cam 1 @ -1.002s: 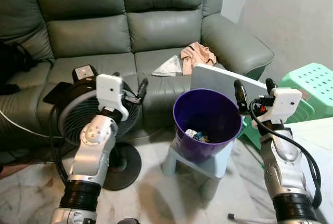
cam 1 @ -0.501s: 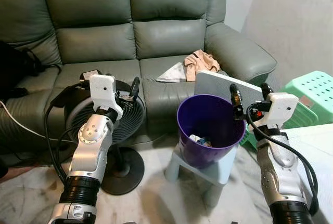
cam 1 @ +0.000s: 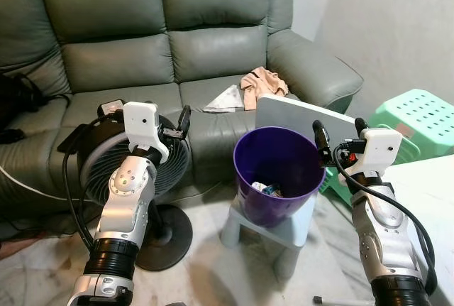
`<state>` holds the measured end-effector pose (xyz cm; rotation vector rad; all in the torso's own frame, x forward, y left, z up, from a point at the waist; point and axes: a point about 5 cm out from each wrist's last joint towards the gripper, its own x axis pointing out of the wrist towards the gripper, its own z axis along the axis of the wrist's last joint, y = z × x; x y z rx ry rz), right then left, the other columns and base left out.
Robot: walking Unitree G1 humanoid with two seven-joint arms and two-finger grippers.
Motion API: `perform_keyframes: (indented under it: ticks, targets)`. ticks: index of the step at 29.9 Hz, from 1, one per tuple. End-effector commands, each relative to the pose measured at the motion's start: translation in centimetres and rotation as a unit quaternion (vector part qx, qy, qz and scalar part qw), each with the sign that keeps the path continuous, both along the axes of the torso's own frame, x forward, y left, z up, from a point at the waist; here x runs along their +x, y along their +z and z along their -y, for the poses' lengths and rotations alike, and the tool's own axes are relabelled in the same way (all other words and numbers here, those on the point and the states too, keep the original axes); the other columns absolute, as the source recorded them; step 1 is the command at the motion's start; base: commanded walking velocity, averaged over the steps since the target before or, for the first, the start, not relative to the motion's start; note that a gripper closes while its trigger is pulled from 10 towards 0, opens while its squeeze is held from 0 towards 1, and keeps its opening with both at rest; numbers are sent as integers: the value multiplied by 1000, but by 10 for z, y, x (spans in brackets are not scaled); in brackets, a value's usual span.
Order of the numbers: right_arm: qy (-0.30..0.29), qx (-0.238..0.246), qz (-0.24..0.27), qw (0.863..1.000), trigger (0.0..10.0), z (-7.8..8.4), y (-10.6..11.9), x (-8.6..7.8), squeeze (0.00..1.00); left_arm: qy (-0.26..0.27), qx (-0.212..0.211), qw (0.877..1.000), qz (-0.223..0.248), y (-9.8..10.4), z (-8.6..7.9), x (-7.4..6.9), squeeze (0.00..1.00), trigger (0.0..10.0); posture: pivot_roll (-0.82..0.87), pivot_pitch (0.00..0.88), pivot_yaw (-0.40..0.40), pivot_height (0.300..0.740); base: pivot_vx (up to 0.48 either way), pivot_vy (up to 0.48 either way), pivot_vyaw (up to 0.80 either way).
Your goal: Picking trash to rubbish bin
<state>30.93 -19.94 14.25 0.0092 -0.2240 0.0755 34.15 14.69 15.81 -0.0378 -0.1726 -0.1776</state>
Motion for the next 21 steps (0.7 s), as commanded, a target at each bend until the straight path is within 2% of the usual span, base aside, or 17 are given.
perform_keyframes:
  ticks: [1, 5, 13, 21]
  targets:
    - [-1, -2, 4, 1000, 10000, 1, 3, 0, 0, -2, 4, 1000, 7, 3, 1, 1, 0, 10000, 85, 0, -11, 740, 0, 0, -763]
    - [-1, -3, 0, 1000, 10000, 0, 2, -1, 0, -11, -5, 1000, -3, 1, 3, 2, 0, 10000, 85, 0, -9, 740, 0, 0, -767]
    - [-2, -1, -4, 1000, 10000, -1, 0, -2, 0, -11, -4, 1000, -3, 1, 4, 2, 0, 10000, 80, 0, -7, 740, 0, 479, -764]
    - [-2, -4, -8, 1000, 10000, 0, 0, -3, 0, -4, -14, 1000, -8, 0, 5, 2, 0, 10000, 78, 0, -11, 740, 0, 0, -763]
